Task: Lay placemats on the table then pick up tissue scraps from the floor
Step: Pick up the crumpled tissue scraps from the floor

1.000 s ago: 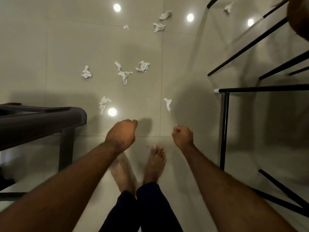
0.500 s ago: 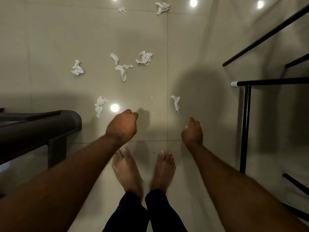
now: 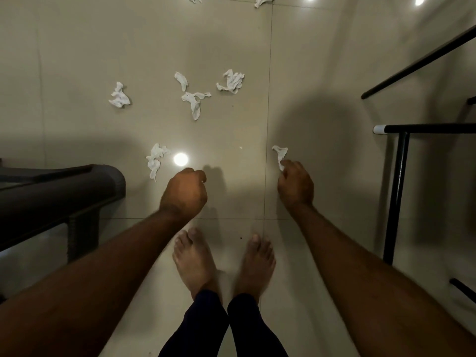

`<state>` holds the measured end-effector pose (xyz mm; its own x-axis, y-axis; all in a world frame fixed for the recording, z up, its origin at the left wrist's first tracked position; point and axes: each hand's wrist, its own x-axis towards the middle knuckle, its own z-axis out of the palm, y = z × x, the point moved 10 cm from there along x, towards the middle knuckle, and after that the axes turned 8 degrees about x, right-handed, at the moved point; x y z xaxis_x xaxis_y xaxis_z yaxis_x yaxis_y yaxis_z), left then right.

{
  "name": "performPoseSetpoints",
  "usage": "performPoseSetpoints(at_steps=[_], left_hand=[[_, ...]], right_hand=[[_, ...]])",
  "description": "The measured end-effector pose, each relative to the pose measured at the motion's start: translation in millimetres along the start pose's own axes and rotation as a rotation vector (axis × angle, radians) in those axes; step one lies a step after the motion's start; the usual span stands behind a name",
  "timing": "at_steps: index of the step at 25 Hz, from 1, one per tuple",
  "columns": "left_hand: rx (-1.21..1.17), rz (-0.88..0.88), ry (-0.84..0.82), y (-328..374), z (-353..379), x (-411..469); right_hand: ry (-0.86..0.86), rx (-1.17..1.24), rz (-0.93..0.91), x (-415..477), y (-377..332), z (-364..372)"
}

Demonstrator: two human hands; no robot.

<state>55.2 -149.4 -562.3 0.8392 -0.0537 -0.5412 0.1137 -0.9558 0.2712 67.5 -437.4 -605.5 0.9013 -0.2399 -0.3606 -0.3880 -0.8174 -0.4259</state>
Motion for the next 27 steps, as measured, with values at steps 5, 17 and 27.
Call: performPoseSetpoints(at_steps=[5,17,27], left_hand=[[-0.011,-0.077,0.042,-24,-11,5],[-0.023,-0.095,0.078,-45,-21,0],[-0.04,-0.136,0.087,-69,-25,-14]], right_hand=[[0.009,-0.015,-0.084,41,-23,-2],[-0.094,-0.049,-0.194,24,-47,28],[-0.191,0.024,-0.204,-1,-70,63]])
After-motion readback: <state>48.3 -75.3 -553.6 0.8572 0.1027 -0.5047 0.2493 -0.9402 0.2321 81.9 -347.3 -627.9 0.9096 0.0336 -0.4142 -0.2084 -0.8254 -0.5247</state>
